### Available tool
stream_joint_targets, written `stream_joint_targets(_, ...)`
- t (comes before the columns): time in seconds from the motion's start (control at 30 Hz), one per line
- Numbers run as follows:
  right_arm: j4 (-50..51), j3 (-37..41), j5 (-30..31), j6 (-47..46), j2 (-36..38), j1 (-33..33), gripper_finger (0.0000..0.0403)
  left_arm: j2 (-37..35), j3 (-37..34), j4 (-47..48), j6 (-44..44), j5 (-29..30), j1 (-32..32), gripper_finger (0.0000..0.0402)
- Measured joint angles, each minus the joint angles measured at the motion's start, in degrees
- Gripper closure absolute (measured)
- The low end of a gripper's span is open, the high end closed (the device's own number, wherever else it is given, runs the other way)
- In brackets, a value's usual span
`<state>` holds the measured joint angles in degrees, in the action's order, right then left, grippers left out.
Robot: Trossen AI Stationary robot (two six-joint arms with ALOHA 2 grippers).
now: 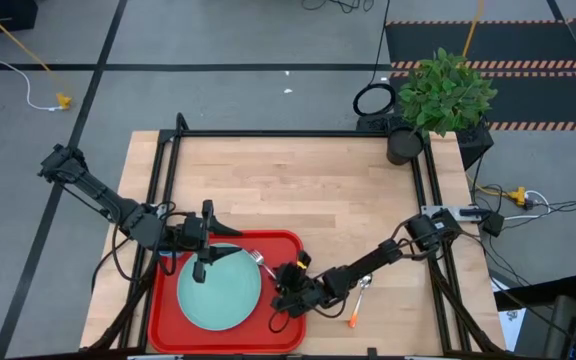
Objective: Pick and place plate/cup/fork/spoon on tray
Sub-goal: Put the orange fork on the tray
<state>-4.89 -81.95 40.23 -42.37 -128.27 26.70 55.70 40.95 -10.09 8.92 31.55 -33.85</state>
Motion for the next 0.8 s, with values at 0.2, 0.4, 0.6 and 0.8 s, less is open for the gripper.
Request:
stream_joint_targets(0.2,-0.6,-0.1,1.9,0.5,-1.6,0.0,0.0224,0.0,0.0,0.0,0.0,0.0,0.0,0.0238)
stream_joint_targets(0.4,-0.5,-0.1,4.0,4.0,-2.4,0.0,0.023,0.0,0.0,0.1,-0.2,0.0,0.0,0.0238)
stream_joint_targets(0.6,-0.1,-0.2,6.0,4.5,-2.5,-0.1,0.0286,0.0,0.0,0.0,-0.2,0.0,0.0,0.0238)
stream_joint_targets(0.8,1.8,-0.2,6.6,0.8,-2.5,-0.9,0.0361,0.0,0.0,0.0,-0.2,0.0,0.0,0.0238)
